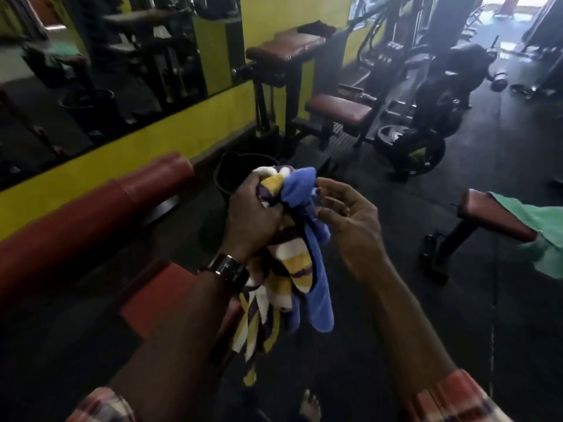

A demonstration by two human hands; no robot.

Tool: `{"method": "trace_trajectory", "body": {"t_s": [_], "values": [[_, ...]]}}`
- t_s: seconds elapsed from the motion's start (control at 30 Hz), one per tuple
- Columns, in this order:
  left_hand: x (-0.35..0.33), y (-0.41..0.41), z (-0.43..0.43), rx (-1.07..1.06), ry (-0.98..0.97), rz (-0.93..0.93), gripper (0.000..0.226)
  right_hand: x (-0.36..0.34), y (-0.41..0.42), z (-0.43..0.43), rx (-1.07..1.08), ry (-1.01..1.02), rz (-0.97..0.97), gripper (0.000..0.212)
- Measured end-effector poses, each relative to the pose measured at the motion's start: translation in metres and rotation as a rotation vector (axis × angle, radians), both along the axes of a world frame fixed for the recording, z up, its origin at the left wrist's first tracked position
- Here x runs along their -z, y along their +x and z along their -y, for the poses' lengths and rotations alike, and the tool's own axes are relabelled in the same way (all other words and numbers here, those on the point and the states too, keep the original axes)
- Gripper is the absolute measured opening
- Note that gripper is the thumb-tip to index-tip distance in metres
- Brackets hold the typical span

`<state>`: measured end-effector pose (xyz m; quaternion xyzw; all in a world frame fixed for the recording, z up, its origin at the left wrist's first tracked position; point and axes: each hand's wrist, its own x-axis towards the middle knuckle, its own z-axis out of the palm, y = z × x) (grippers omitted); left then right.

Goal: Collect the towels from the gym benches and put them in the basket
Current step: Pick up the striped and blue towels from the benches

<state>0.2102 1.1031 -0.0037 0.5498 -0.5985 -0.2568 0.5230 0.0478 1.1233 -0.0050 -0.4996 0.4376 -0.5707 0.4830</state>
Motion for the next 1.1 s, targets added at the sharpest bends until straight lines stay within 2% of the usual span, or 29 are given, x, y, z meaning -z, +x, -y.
{"method": "trace_trajectory", "body": {"t_s": [0.17, 0.33, 0.37, 0.47, 0.57, 0.77, 0.97, 1.1], "values": [[-0.019, 0.003, 0.107, -0.115, -0.092, 0.031, 0.037, 0.004, -0.007, 0.113, -0.05, 0.084, -0.07, 0.037], [-0.033, 0.0, 0.209, -0.143, -0.145, 0.062, 0.039, -0.001, 0.009, 0.225, -0.165, 0.044, -0.141, 0.055], [-0.037, 0.0, 0.23, -0.139, -0.167, 0.072, 0.039, -0.005, 0.013, 0.249, -0.145, 0.005, -0.172, 0.053], [-0.053, 0.011, 0.3, -0.118, -0.244, 0.052, 0.041, -0.019, 0.023, 0.328, -0.045, -0.092, -0.281, 0.029], [-0.07, 0.029, 0.367, -0.101, -0.343, 0.015, 0.042, -0.036, 0.035, 0.405, 0.023, -0.159, -0.277, 0.013], [-0.1, 0.052, 0.493, -0.17, -0.46, -0.008, 0.038, -0.069, 0.067, 0.531, -0.006, -0.232, -0.197, 0.014], [-0.093, 0.078, 0.59, -0.23, -0.472, -0.008, 0.036, -0.059, 0.094, 0.639, -0.041, -0.229, -0.179, 0.018], [-0.034, 0.108, 0.649, -0.33, -0.256, 0.026, 0.042, -0.003, 0.118, 0.712, -0.058, -0.125, -0.251, 0.02]]}}
